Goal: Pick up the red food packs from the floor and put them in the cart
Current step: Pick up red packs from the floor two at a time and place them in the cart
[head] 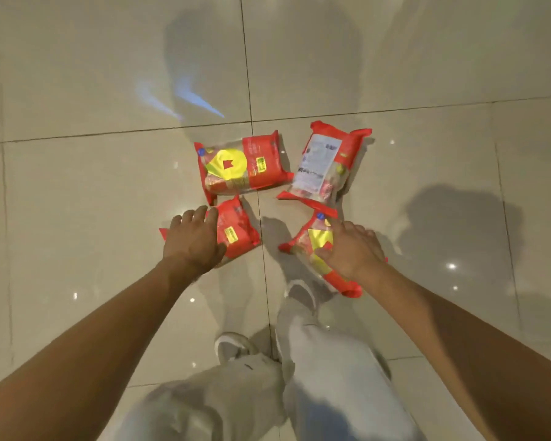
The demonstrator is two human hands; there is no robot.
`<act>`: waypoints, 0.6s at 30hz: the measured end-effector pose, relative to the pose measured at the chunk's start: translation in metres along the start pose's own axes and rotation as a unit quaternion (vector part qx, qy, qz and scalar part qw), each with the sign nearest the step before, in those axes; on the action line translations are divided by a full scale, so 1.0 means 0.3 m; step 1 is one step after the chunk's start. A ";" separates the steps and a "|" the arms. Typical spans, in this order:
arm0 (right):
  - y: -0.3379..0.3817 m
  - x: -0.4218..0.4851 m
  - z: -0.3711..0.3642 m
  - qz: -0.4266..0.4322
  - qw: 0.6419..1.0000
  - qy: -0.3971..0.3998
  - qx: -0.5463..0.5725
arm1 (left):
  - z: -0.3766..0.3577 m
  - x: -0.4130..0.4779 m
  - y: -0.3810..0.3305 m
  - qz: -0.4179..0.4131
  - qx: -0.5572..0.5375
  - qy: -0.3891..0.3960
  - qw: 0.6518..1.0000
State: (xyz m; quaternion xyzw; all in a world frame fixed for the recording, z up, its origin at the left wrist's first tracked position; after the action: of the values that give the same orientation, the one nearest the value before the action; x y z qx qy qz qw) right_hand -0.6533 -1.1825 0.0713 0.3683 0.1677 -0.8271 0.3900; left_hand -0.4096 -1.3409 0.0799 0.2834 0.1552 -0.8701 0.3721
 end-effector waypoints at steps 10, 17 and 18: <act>-0.123 0.552 -0.412 -0.067 0.997 0.031 0.004 | -0.459 0.549 0.208 0.074 -0.063 0.076 0.992; -0.132 0.698 -0.462 -0.026 0.992 0.105 0.065 | -0.562 0.648 0.256 0.075 -0.175 0.175 0.966; -0.127 0.700 -0.471 -0.027 0.990 0.113 0.074 | -0.577 0.646 0.249 0.068 -0.178 0.181 0.965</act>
State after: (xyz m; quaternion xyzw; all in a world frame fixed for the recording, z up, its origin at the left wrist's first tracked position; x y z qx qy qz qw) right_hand -0.7042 -1.1878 -0.1796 0.4830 0.1586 -0.8004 0.3175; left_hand -0.3984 -1.4165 -0.1793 0.3749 0.3524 -0.7355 0.4408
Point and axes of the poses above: each hand's wrist, its own x-axis towards the middle knuckle, its own z-axis out of the back of the hand, y = z × x, the point moved 5 cm from there along x, towards the middle knuckle, and after that the axes turned 7 degrees about -z, right-handed, at the moved point
